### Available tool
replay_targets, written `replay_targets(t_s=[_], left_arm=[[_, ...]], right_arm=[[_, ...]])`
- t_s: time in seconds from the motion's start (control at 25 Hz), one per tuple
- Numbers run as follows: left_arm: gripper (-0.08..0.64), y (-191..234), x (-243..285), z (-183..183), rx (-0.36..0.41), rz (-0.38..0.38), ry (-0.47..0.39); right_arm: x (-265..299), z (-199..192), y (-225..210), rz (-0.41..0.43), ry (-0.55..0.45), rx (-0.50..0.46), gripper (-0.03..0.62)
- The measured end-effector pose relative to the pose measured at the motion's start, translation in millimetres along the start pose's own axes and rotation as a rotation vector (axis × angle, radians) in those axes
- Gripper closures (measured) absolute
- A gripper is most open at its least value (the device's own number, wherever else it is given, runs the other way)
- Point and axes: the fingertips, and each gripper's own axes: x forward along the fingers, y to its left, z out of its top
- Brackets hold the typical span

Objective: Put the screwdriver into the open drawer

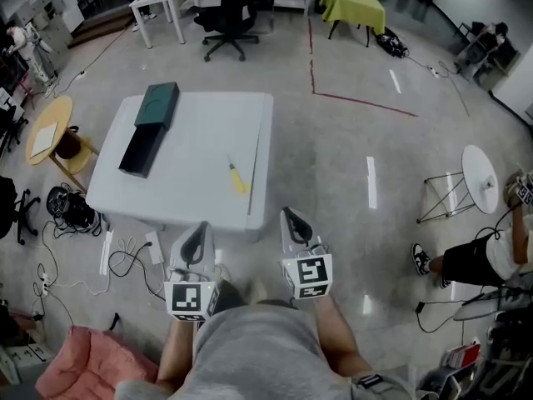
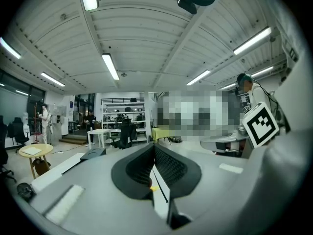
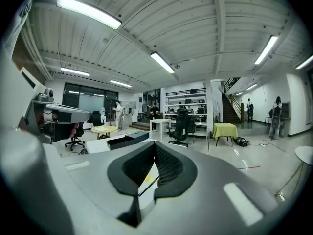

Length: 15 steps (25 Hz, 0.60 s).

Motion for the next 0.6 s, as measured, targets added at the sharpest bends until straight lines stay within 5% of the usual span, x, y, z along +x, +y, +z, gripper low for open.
replay_targets(t_s=[0.6], left_arm=[[0.549,70,42,-31,-0.046,0.036,0.085]], right_arm=[[91,-13,40,0.110,0.117,-0.017,0.589]])
